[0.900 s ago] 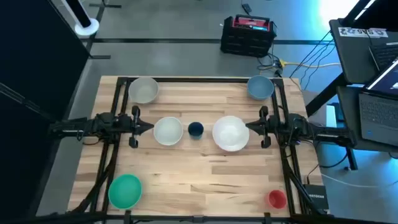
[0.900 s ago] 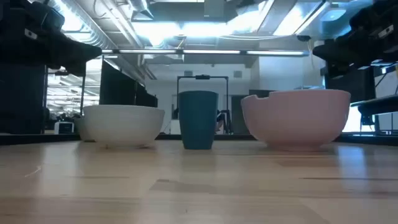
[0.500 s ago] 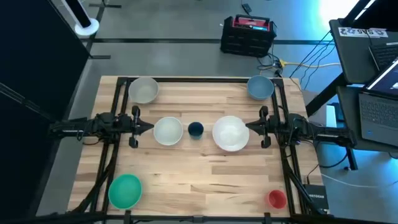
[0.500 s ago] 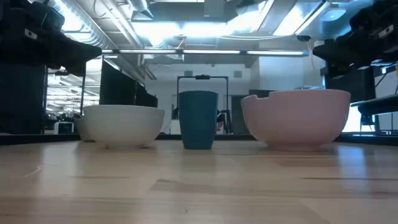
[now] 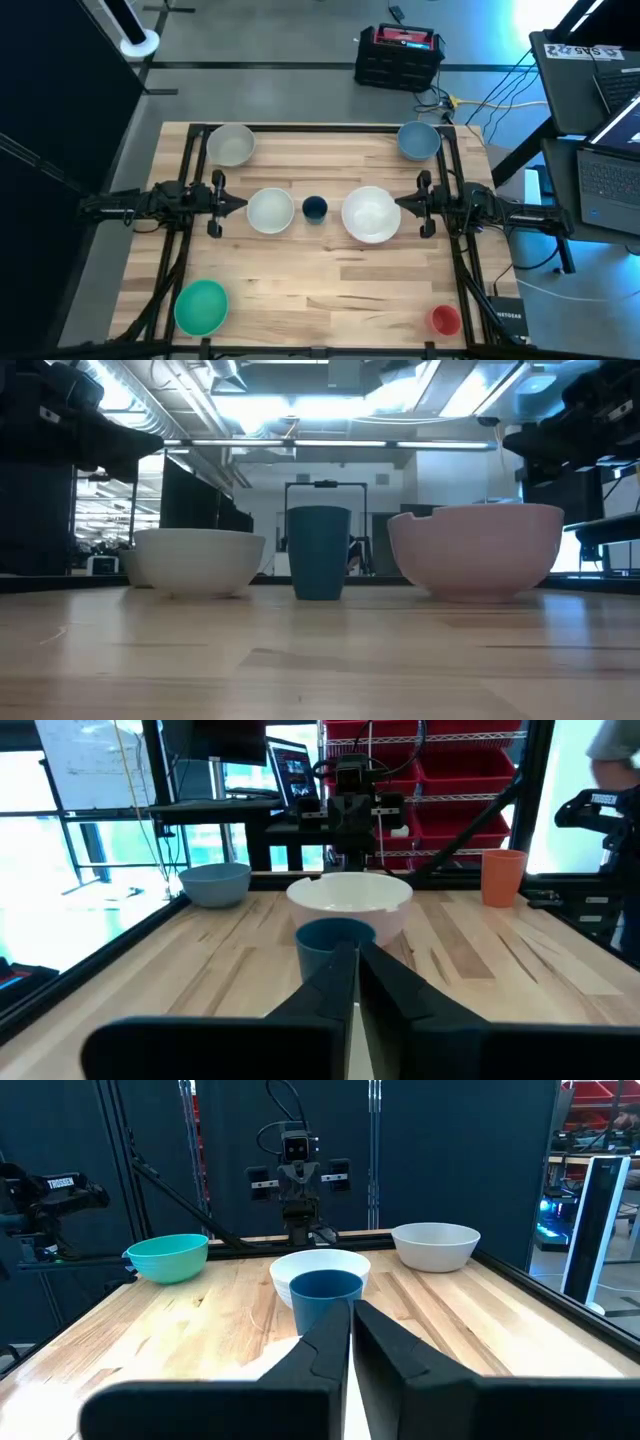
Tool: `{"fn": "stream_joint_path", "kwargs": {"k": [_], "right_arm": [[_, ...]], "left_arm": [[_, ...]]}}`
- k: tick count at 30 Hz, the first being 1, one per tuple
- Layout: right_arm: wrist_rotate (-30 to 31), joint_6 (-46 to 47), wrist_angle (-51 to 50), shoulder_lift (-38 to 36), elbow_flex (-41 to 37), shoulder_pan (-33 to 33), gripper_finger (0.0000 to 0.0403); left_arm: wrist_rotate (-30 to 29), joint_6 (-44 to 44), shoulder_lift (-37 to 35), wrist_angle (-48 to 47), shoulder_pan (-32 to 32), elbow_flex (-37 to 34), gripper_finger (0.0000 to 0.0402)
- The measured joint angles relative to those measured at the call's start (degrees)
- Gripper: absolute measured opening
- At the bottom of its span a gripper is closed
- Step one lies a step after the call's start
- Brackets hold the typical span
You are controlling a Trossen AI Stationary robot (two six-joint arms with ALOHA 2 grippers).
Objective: Nest bowls inside each other
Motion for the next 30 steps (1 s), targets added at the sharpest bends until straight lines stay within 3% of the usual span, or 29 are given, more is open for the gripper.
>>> {"fn": "stream_joint_path", "kwargs": {"k": [28, 30], "right_arm": [[2.21, 3.84, 1.31, 0.02, 0.0, -0.01, 0.0001], [4.64, 10.16, 3.53, 0.42, 0.01, 0.01, 0.0001]], "left_arm": [[0.02, 0.02, -0.02, 0.0, 0.02, 0.0, 0.0], [0.0, 0.02, -0.02, 0.0, 0.02, 0.0, 0.0]]}}
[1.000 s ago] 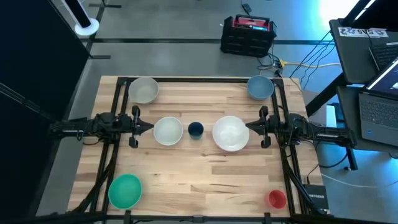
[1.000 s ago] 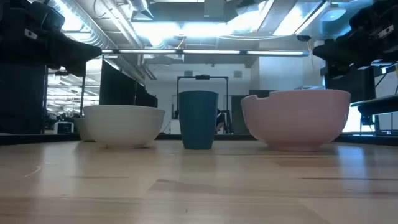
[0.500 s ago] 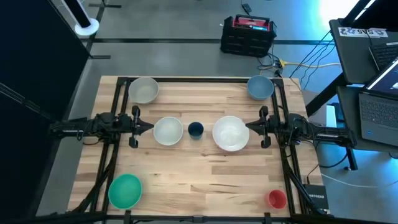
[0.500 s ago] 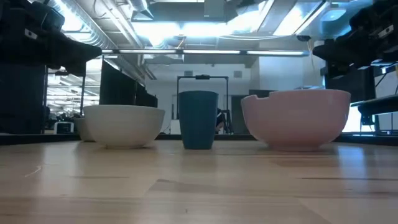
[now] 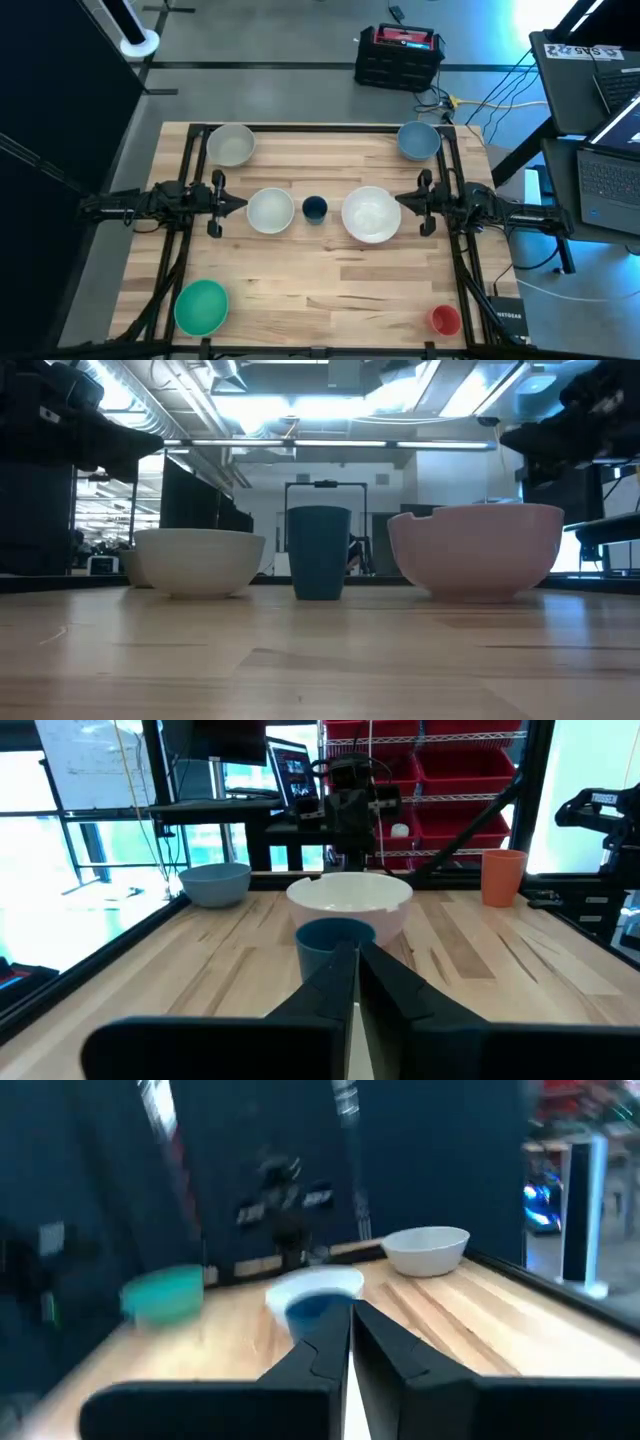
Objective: Nest bowls inside each other
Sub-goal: Stack the orange cup on top of the blue cup
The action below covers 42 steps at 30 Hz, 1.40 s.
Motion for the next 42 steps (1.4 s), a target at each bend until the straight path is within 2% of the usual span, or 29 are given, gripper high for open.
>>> {"fn": "stream_joint_path", "kwargs": {"k": [3, 5, 8, 11, 14, 28, 31, 36, 42], "right_arm": [[5.14, 10.58, 1.57, 1.85, 0.87, -0.02, 0.0001], [5.34, 13.69, 1.35, 3.74, 3.09, -0.02, 0.0001], [2.49, 14.16, 1.01, 8.29, 8.54, -0.02, 0.0001], [-2.6, 13.63, -2.13, 15.28, 18.58, 0.0, 0.0], [-10.3, 10.94, -19.68, 25.18, 32.19, 0.72, 0.0], [-24.2, 0.37, -83.31, 67.46, 80.46, 27.19, 0.0], [-23.59, 4.14, -84.98, 71.77, 81.41, 35.32, 0.0], [-19.95, 16.51, -82.58, 75.03, 79.03, 49.22, 0.0], [-16.55, 30.18, -73.0, 75.86, 73.8, 58.67, 0.0001]], "left_arm": [[0.0, -0.01, 0.0, 0.0, -0.02, 0.0, 0.0], [0.0, 0.01, 0.0, 0.0, -0.02, -0.02, 0.0], [0.0, -0.01, 0.01, 0.0, 0.14, 0.0, 0.0], [0.0, -0.02, 0.0, -0.01, 0.15, 0.0, 0.0], [0.0, 0.01, 0.0, 0.0, 0.16, 0.0, 0.0], [0.0, -0.01, 0.02, 0.0, 0.16, 0.0, 0.0], [0.0, -0.02, 0.02, 0.0, 0.16, 0.0, 0.0], [0.0, -0.02, 0.02, 0.0, 0.16, -0.01, 0.0], [0.0, -0.02, 0.02, 0.0, 0.16, 0.0, 0.0]]}}
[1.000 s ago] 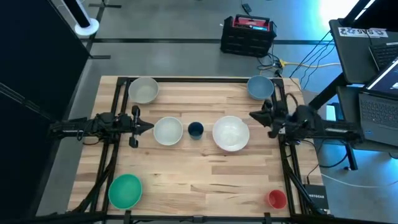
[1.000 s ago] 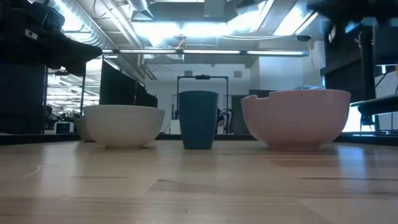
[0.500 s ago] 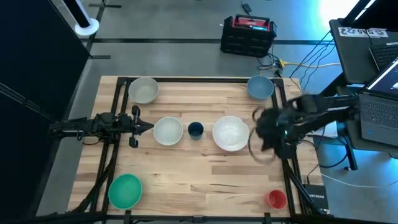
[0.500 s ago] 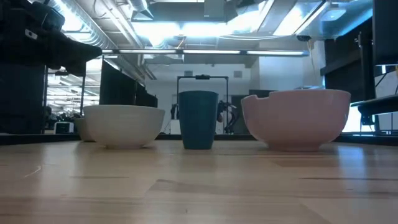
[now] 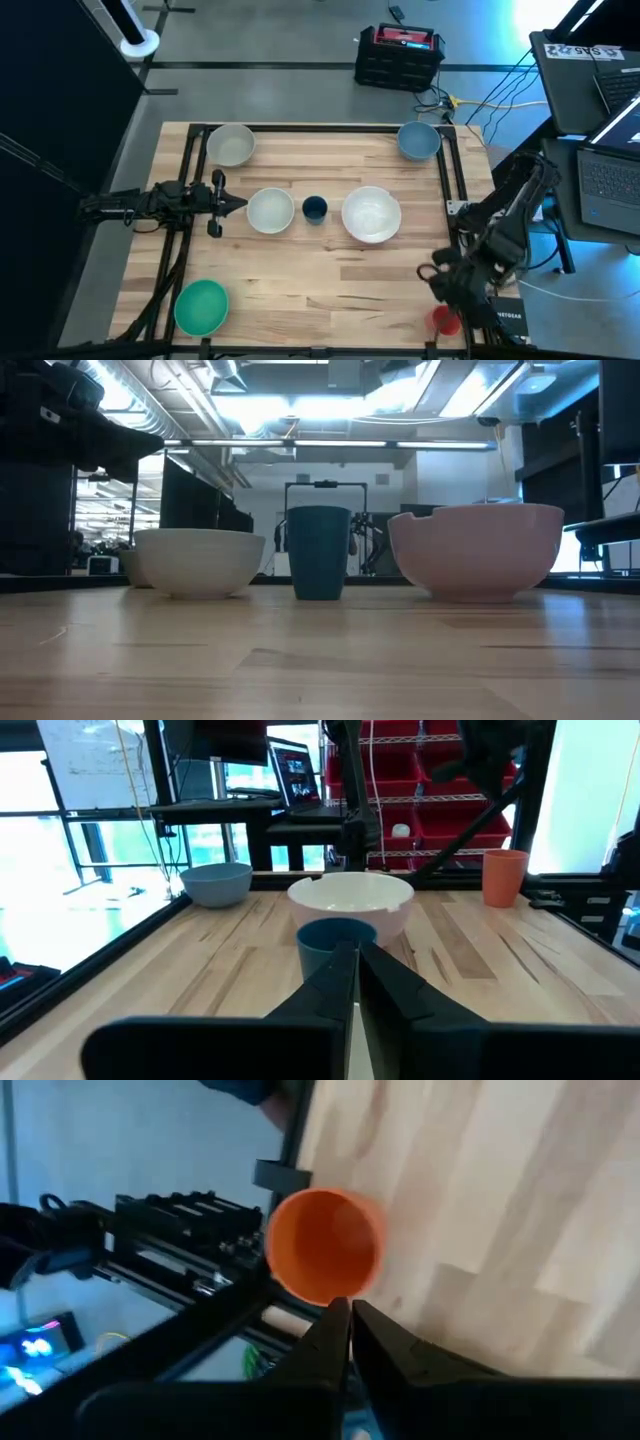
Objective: Nest bowls inside each other
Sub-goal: Stack the orange cup on top of the blue cup
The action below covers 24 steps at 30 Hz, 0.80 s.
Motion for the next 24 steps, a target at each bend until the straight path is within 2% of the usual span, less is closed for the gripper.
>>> {"fn": "stream_joint_path", "kwargs": {"k": [2, 17, 24], "right_arm": [[1.77, 4.38, 1.62, -0.11, -1.78, 1.32, 0.0007], [3.78, 17.16, 9.6, -0.13, -14.18, 2.12, 0.0154], [2.58, 17.18, 16.47, -0.09, -18.09, 2.12, 0.017]], "left_arm": [[0.0, 0.0, 0.0, 0.0, 0.0, 0.0, 0.0], [0.0, -2.87, 0.0, 0.0, 0.0, -0.02, 0.0], [0.0, -2.96, 0.0, 0.0, 0.0, 0.0, 0.0]]}}
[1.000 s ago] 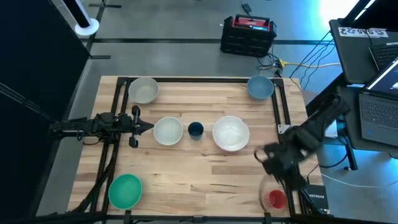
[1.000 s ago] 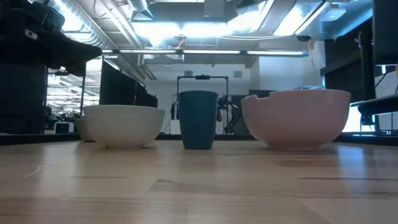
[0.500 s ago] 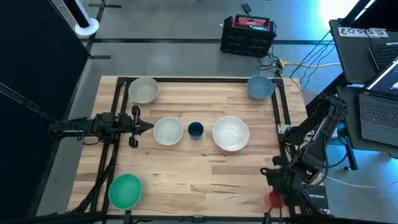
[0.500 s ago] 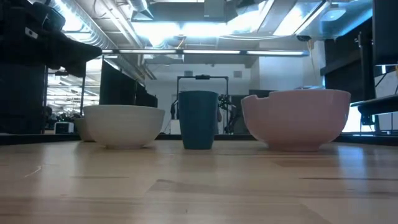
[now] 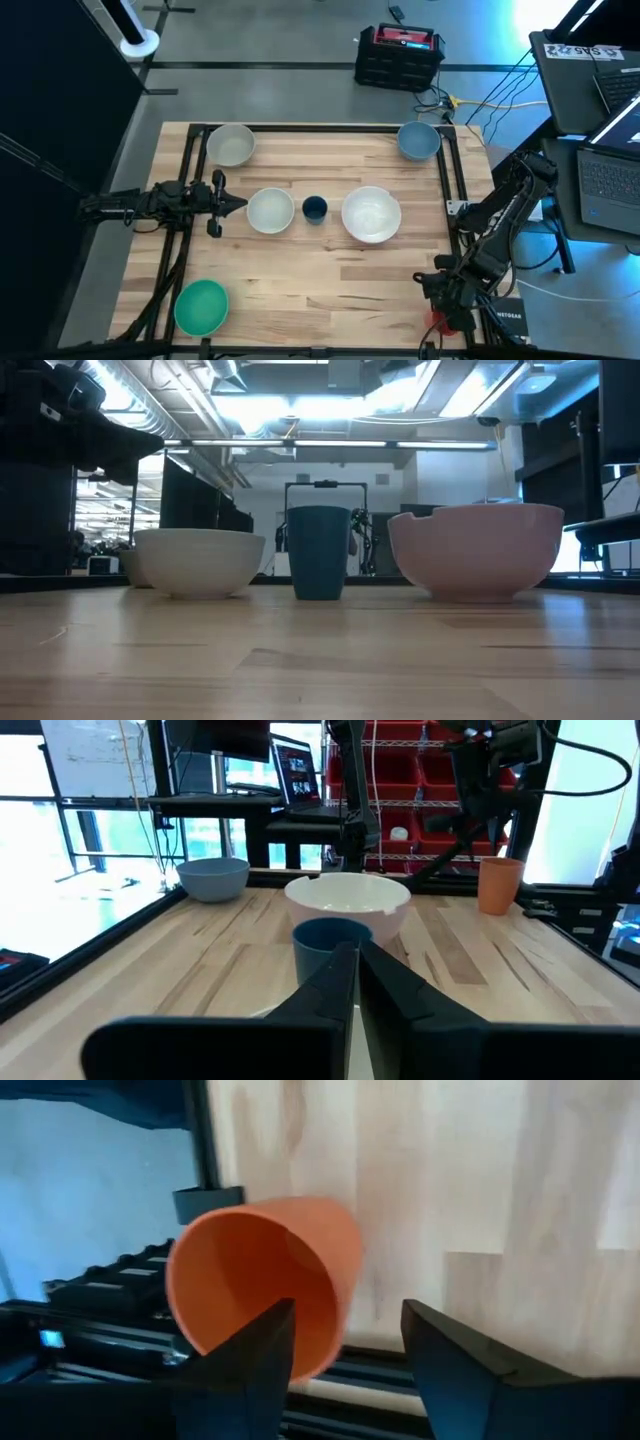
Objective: Nest bowls inside each other
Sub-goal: Stack the orange cup on top of the blue cup
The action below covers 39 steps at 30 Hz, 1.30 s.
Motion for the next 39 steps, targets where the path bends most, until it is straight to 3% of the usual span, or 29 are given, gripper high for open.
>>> {"fn": "stream_joint_path", "kwargs": {"k": [8, 22, 26, 30, 35, 39], "right_arm": [[-1.18, 0.88, 4.55, 1.57, -3.5, -0.1, 0.0166], [-0.53, 2.14, 4.27, 0.61, 1.1, -4.45, 0.0005], [6.24, -6.21, -4.5, -2.01, 8.49, -15.14, 0.0001], [8.27, -23.31, -5.87, -1.05, 17.88, -31.87, 0.0001], [7.37, -41.52, -10.69, 8.64, 31.8, -49.68, 0.0], [7.23, -50.23, -15.29, 18.07, 44.01, -56.53, 0.0]], "left_arm": [[0.0, 0.01, -0.01, 0.02, 0.0, -0.01, 0.0], [0.0, -0.01, 0.0, 0.02, 0.0, 0.0, 0.0], [0.0, -0.01, -0.02, 0.02, 0.0, 0.0, 0.0], [0.0, -0.03, -0.02, 0.02, 0.0, -0.01, 0.0], [0.0, -1.83, 0.0, 0.02, 0.0, -0.02, 0.0], [0.0, -2.88, -0.02, 0.02, 0.0, 0.0, 0.0]]}}
